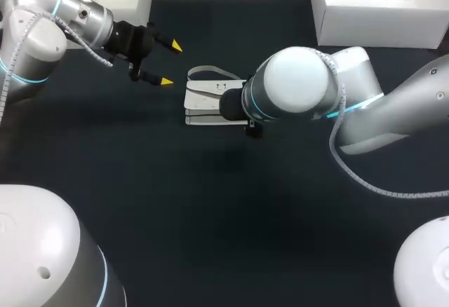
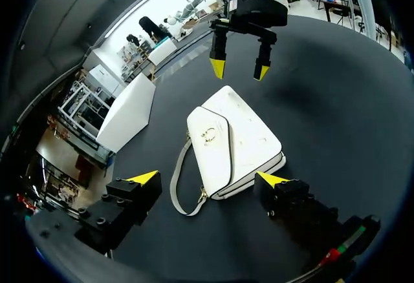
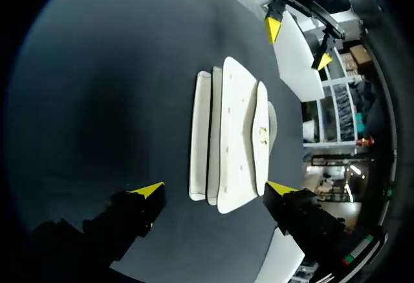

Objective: Pick up the bag, open it, inspect its contents, close it, and place it on the opposite side

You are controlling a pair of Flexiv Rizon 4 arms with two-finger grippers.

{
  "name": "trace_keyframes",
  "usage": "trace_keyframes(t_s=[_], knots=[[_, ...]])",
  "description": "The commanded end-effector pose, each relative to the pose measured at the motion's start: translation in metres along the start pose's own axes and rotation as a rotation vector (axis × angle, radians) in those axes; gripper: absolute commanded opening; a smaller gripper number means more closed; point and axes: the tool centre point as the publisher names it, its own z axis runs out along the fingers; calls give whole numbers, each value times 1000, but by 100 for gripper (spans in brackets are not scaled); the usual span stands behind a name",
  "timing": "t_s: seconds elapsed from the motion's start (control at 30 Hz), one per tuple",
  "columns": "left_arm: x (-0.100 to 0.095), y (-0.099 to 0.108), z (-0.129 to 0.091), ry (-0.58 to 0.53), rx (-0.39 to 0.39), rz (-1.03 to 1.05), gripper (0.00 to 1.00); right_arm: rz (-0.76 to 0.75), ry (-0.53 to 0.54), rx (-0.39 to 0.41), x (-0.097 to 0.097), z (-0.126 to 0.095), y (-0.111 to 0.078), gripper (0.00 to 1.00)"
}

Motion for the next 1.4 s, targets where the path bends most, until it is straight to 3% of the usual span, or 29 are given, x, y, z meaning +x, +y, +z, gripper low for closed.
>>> trace_keyframes(t_s=[0.03, 0.23, 0.27, 0.33, 0.37, 0.63, 0.9, 1.13, 1.23, 1.4], knots=[[1, 2, 10, -18, 12, 9, 100, 25, -158, -2, 2, 13, 5, 100], [0, 2, 19, -3, 17, 9, 100, 28, -193, -1, -4, 18, 4, 100], [0, 2, 21, -2, 14, 9, 100, 27, -203, -1, -4, 19, 3, 84], [0, 1, 22, 3, 16, 9, 100, 32, -207, -2, -5, 20, 2, 64], [0, 1, 23, 4, 16, 10, 100, 32, -208, -2, -6, 21, 1, 48], [3, -4, 24, 15, 24, 35, 100, 33, -208, 16, -8, 33, -4, 37], [5, -4, 24, 24, 17, 34, 100, 35, -207, 9, -12, 40, -1, 33], [7, -3, 23, 28, 18, 32, 100, 34, -204, 7, -13, 43, 1, 12], [8, -3, 23, 29, 19, 34, 100, 35, -201, 9, -13, 44, 0, 10], [9, -4, 22, 31, 20, 40, 100, 47, -205, 14, -13, 43, -4, 19]])
